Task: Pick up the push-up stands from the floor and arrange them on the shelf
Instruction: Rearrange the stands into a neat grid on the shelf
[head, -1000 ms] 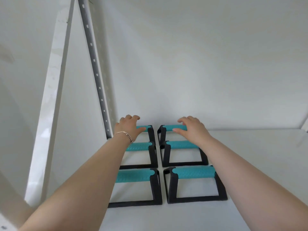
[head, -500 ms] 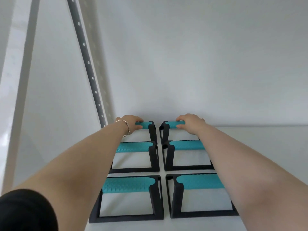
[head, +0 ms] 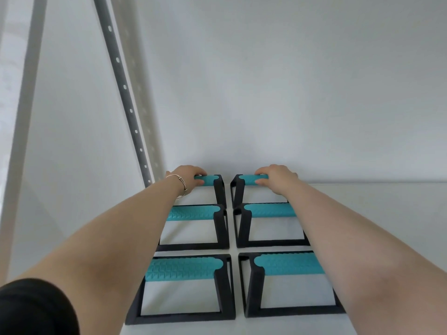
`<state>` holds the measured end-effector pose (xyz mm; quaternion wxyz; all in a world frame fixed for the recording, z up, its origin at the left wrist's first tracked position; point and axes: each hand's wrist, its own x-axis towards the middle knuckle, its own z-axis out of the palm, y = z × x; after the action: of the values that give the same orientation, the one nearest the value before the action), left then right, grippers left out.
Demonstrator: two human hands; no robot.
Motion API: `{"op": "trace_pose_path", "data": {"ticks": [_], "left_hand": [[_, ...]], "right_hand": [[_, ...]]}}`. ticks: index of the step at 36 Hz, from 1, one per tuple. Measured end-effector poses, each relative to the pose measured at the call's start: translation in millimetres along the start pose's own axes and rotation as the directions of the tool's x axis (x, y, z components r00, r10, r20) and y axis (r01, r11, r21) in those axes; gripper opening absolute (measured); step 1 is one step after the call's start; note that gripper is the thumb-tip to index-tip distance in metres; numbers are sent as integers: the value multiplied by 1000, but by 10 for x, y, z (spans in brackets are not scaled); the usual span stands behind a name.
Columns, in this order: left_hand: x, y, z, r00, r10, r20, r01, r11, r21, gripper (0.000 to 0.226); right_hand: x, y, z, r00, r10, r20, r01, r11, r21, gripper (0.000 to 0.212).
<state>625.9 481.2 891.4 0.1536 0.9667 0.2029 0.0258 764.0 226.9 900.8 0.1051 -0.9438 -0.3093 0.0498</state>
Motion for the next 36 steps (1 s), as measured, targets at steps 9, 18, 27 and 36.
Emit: {"op": "trace_pose_path", "data": {"ticks": [9, 18, 27, 36], "left_hand": [[-3, 30, 9, 1000, 30, 7, -30, 999, 33, 32], [-14, 9, -3, 999, 33, 12, -34, 998, 54, 31], [-46, 28, -1, 1000, 23, -1, -23, 997, 76, 31], [-71, 30, -6, 1000, 31, 5, -31, 995, 92, 32]], "right_hand": [[-4, 23, -2, 1000, -3, -3, 3, 1000, -9, 38], [22, 47, 32, 999, -36, 1, 36, 999, 4, 37], [41, 22, 77, 999, -26, -26, 26, 1000, 8, 35], [73, 46, 118, 999, -22, -47, 22, 1000, -1, 34]]}}
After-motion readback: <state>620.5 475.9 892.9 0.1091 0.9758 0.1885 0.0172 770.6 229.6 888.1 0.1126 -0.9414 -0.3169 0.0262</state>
